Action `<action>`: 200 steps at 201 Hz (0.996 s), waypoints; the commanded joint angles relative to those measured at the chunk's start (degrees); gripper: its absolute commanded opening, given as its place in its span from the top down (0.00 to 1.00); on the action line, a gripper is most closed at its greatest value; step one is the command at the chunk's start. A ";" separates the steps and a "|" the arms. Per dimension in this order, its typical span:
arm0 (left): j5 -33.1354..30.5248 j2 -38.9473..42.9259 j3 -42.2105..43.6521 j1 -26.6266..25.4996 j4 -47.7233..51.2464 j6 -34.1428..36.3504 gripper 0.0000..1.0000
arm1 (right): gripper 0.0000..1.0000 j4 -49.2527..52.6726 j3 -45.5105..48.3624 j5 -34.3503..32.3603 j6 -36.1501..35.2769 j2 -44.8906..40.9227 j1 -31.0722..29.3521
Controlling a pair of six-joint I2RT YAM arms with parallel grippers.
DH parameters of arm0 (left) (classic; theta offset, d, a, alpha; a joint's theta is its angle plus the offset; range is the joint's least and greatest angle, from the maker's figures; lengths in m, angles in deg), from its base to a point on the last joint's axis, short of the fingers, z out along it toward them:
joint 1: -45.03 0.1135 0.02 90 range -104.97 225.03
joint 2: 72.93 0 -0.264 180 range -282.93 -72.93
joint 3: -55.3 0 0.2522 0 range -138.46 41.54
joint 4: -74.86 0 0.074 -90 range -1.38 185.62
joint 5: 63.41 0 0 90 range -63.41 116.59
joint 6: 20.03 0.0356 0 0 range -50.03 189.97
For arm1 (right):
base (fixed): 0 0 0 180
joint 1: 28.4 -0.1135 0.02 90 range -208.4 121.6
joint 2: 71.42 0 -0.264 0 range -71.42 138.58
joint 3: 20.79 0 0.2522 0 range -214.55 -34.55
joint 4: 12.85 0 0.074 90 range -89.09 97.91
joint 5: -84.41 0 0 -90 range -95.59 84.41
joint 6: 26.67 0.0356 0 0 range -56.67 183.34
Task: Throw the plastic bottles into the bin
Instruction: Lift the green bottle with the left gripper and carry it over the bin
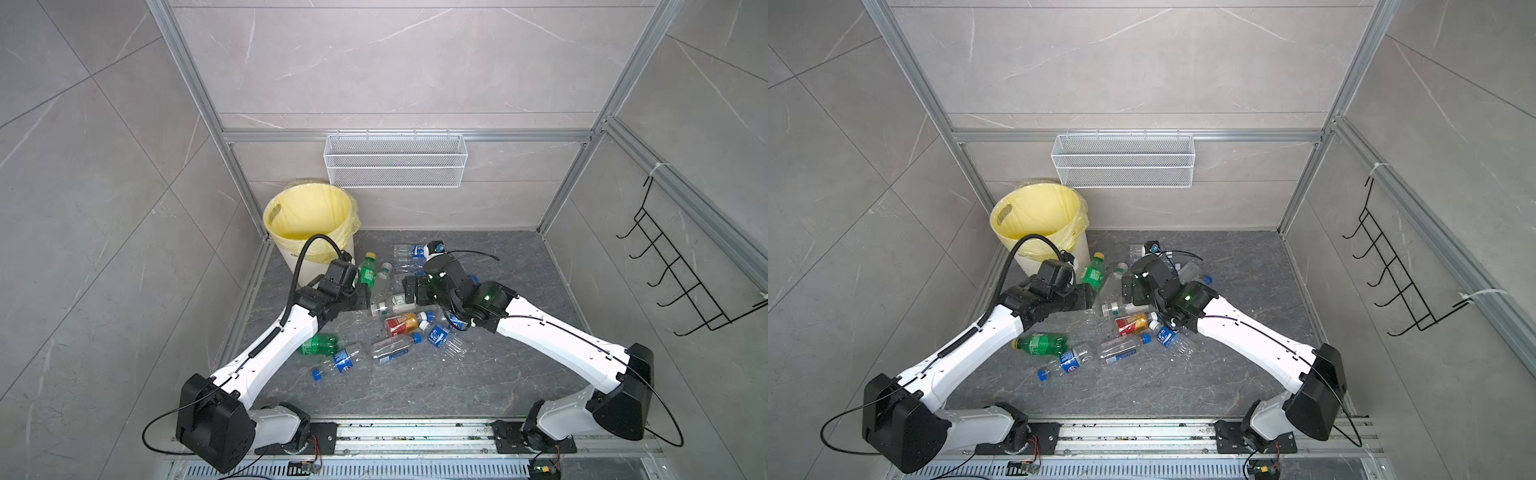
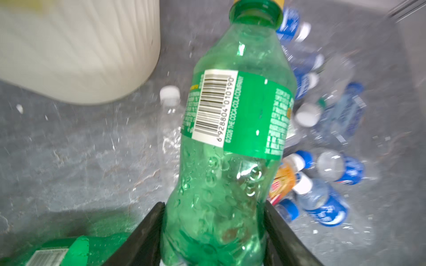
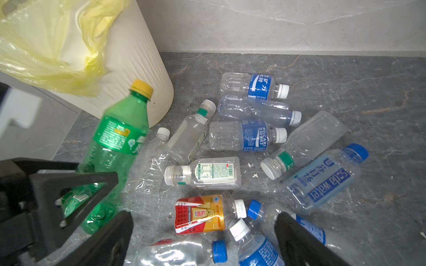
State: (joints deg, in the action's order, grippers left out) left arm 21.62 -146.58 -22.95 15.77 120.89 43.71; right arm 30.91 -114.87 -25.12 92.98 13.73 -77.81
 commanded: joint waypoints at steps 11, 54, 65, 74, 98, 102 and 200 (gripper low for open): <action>-0.45 2.11 -11.64 -0.14 4.34 3.65 0.51 | 0.00 0.79 -6.39 2.60 -2.46 2.68 0.41; -5.34 -0.76 -29.35 -0.19 9.74 11.01 0.51 | 0.00 1.73 -14.91 4.48 -4.20 5.95 0.59; -7.53 -0.92 -32.71 -0.16 9.28 12.66 0.51 | 0.00 1.90 -17.40 5.14 -4.72 6.91 0.52; -9.88 -0.82 -34.76 -0.10 7.98 13.90 0.51 | 0.00 2.12 -19.55 5.70 -5.07 7.75 0.59; -14.38 -0.06 -38.87 -0.10 3.40 18.37 0.51 | 0.00 2.81 -24.87 7.17 -6.20 9.32 0.62; -14.91 -0.05 -39.50 -0.10 2.76 19.01 0.51 | 0.00 2.95 -25.52 7.22 -6.33 9.53 0.58; -2.47 -11.14 -42.28 22.67 8.49 8.58 0.43 | 0.00 4.79 -24.72 6.70 -5.54 9.68 0.62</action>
State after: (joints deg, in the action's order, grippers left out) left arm 12.33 -153.71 -62.82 34.15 123.49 58.22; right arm 34.16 -139.98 -18.98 87.50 23.91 -77.37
